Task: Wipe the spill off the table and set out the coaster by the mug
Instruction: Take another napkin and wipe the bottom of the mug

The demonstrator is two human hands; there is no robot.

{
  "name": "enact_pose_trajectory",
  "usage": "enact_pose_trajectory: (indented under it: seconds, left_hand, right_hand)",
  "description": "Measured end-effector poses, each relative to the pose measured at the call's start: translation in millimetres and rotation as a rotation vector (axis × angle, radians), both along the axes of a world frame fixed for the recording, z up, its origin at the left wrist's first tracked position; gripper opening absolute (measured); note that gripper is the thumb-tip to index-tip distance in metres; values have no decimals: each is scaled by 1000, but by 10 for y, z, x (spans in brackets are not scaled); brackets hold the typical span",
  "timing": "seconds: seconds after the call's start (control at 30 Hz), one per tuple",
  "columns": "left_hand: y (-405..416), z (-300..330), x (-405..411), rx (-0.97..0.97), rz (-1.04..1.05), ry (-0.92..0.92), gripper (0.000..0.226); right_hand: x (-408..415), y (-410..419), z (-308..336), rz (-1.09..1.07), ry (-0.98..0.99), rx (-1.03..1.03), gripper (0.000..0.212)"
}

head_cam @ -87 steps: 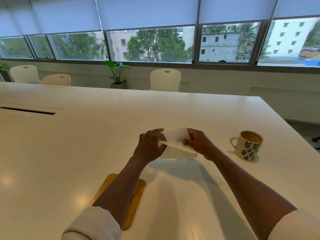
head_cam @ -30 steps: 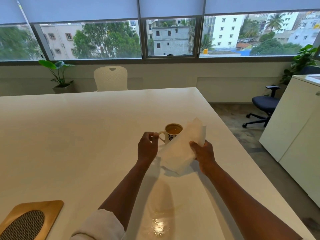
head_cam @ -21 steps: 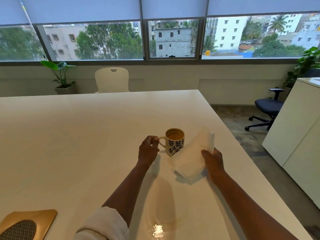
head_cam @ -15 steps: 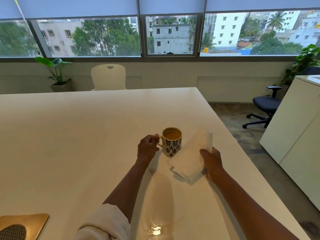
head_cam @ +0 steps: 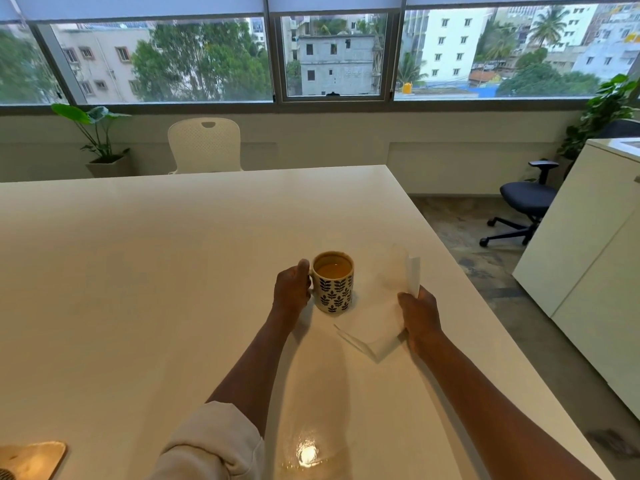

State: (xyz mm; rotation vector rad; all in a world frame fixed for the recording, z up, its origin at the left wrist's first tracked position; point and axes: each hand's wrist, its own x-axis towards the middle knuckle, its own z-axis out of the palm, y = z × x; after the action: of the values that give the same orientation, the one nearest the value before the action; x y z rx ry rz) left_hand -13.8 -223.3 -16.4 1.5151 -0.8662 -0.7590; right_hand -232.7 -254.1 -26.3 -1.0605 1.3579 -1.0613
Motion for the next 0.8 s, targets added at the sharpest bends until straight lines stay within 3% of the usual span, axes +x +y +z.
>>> enact_pose_trajectory:
  seconds: [0.47,0.8]
  left_hand:
    - [62,245,-167,-19,72,51,53]
    - [227,751,-200,-48,67,80,51]
  right_hand:
    - [60,67,56,-99,-121,21,38]
    - [191,237,267,-347,-133,-87,41]
